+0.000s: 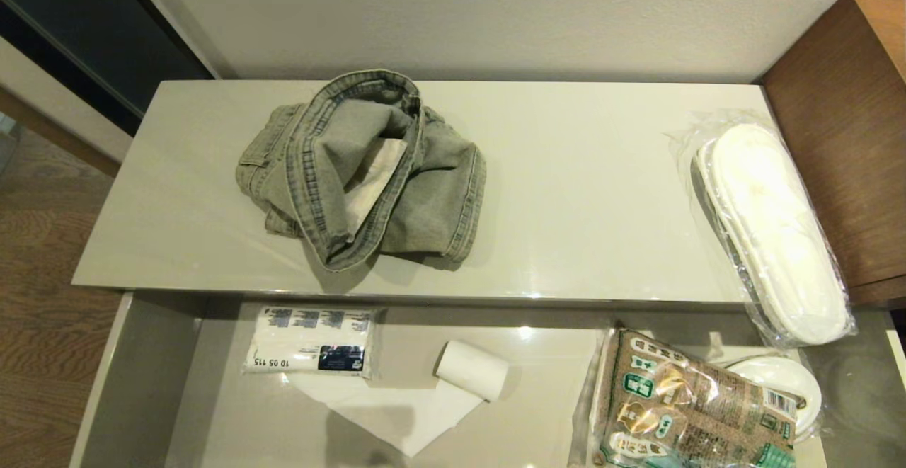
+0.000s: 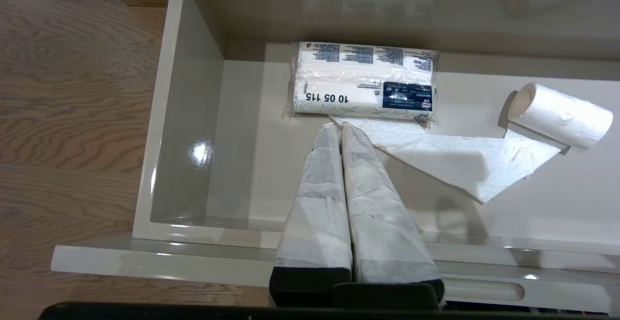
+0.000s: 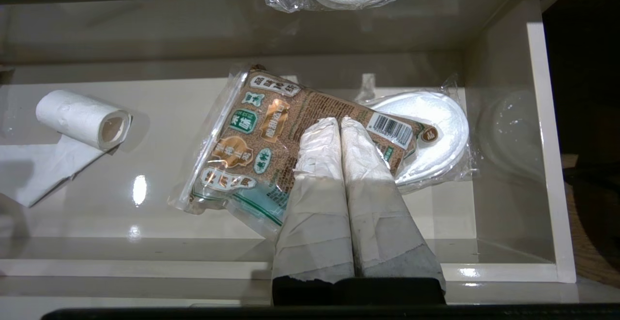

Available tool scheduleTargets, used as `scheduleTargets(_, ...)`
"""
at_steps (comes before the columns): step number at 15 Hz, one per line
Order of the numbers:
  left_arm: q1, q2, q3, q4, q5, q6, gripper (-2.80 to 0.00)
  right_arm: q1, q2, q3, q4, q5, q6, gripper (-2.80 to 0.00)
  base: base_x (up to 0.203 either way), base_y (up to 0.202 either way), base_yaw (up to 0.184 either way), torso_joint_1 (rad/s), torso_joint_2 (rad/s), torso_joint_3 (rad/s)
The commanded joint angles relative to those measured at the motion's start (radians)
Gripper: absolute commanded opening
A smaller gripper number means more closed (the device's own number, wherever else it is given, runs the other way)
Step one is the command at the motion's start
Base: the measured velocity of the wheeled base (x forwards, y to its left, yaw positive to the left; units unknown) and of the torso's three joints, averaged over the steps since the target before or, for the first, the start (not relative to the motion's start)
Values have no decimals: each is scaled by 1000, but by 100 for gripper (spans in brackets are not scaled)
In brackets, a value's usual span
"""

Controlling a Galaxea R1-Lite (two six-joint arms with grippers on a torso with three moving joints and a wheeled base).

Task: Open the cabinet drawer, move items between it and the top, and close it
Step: Close the drawer

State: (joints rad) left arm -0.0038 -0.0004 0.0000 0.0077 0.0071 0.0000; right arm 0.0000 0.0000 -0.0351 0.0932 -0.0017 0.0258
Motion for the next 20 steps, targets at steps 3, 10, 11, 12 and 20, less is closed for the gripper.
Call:
scheduleTargets(3, 1, 0, 2, 0, 1, 0, -280, 0, -2, 0, 0, 0, 0, -280, 0, 0, 0, 0, 0, 0)
scheduleTargets(10, 1, 0, 2, 0, 1, -2, -280, 0, -2, 0, 0, 0, 0, -280, 0, 0, 0, 0, 0, 0)
scheduleTargets(11, 1, 0, 2, 0, 1, 0, -280, 0, -2, 0, 0, 0, 0, -280, 0, 0, 0, 0, 0, 0)
scheduleTargets(12, 1, 0, 2, 0, 1, 0, -280, 0, -2, 0, 0, 0, 0, -280, 0, 0, 0, 0, 0, 0)
scheduleTargets(20, 1, 0, 2, 0, 1, -2, -280, 0, -2, 0, 0, 0, 0, -280, 0, 0, 0, 0, 0, 0)
